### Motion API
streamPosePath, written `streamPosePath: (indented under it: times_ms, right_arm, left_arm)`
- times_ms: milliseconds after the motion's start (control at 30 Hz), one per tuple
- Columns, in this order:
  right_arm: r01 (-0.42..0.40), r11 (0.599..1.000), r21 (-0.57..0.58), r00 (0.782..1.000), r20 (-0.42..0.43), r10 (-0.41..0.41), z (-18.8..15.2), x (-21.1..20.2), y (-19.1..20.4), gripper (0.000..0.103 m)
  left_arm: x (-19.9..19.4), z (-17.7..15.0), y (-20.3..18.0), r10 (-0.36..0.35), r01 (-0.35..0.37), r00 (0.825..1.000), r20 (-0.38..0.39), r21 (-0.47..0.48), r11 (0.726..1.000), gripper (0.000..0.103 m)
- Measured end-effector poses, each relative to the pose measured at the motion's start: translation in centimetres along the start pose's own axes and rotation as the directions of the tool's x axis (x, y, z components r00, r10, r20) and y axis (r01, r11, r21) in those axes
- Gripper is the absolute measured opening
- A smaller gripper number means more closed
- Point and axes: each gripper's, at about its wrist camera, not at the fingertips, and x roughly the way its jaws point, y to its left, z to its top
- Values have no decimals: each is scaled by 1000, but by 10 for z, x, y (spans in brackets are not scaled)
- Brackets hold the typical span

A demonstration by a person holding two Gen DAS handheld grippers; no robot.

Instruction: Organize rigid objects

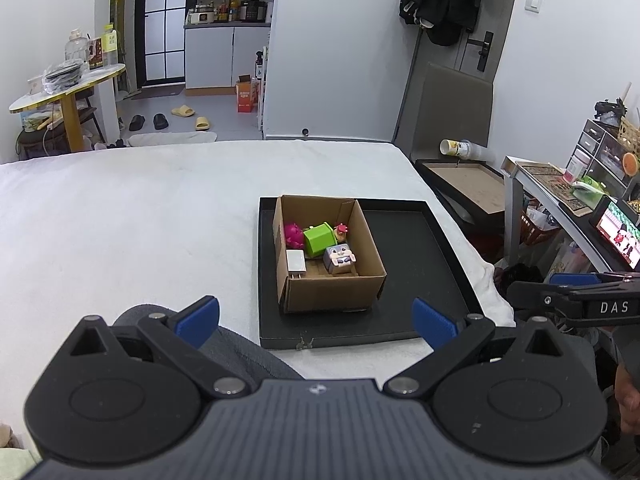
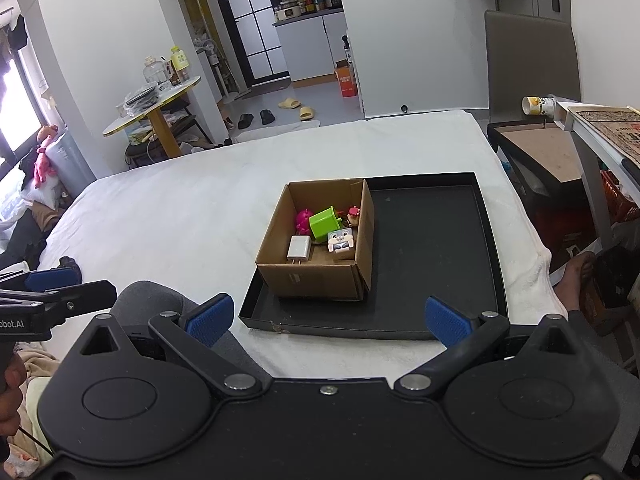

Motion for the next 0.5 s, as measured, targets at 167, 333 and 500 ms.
streamPosePath:
  times_ms: [167, 333, 500]
  right_arm:
    - [1, 1000, 1, 1000, 0, -1, 0, 0, 0, 103]
    - [4, 1000, 4, 1000, -2, -4, 0, 0, 0, 103]
    - [5, 1000, 4, 1000, -2, -5, 0, 0, 0, 103]
  left_arm:
    - [1, 1, 0, -3, 3, 1000, -2, 1, 1000, 102]
    - [2, 1, -1, 0, 0, 1000, -4, 2, 1000, 102]
    - [2, 2, -2, -3, 3, 1000, -2, 12, 1000, 102]
